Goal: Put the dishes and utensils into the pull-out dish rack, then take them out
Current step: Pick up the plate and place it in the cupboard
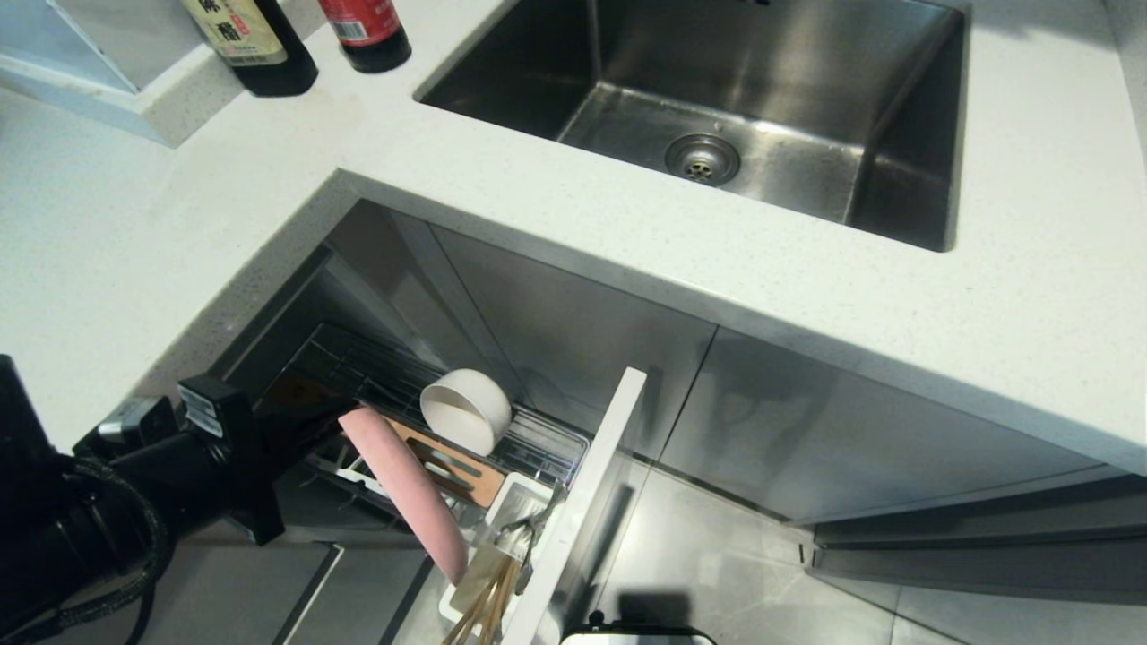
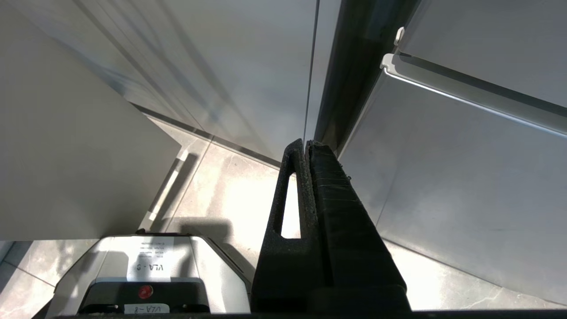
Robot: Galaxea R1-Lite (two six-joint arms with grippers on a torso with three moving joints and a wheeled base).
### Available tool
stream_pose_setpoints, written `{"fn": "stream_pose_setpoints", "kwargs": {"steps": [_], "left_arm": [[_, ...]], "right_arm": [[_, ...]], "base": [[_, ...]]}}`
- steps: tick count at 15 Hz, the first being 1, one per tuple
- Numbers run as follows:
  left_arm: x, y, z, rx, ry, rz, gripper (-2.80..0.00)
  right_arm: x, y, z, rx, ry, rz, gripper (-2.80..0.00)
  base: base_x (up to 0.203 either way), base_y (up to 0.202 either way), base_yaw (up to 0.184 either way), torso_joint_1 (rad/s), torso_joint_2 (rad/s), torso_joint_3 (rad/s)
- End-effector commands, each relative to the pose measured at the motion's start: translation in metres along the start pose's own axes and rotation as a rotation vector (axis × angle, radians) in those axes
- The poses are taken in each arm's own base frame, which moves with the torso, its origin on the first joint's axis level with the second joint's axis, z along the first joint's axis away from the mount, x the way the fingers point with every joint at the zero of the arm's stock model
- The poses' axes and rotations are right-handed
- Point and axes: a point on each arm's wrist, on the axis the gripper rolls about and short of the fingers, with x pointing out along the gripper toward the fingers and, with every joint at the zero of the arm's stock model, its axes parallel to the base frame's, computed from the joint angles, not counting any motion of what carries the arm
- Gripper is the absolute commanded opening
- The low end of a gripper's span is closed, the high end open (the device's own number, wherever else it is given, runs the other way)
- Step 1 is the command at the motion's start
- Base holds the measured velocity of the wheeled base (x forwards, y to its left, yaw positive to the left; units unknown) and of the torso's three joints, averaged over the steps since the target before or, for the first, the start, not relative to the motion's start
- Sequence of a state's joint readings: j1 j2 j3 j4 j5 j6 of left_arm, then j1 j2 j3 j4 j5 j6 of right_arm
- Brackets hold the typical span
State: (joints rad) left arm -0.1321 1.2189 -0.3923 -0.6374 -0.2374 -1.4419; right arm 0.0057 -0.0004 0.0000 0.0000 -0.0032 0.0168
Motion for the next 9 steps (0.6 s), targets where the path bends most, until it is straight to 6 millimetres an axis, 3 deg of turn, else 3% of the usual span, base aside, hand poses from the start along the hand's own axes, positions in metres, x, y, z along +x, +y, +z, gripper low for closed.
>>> {"fn": "stream_pose_setpoints", "kwargs": {"steps": [1,9], "left_arm": [[0.0000,0.0008,0.0000,-0.011,-0.001,0.003,-2.80],[0.0065,0.0071,0.0049,-0.025,-0.021,0.023,-2.80]], "right_arm": [[0.0001,0.0000,-0.0004,0.000,0.002,0.000,-2.80],[0.0001,0.0000,-0.0004,0.000,0.002,0.000,-2.80]], "base": [[0.000,0.000,0.000,0.000,0.00,0.000],[0.000,0.000,0.000,0.000,0.00,0.000]]}}
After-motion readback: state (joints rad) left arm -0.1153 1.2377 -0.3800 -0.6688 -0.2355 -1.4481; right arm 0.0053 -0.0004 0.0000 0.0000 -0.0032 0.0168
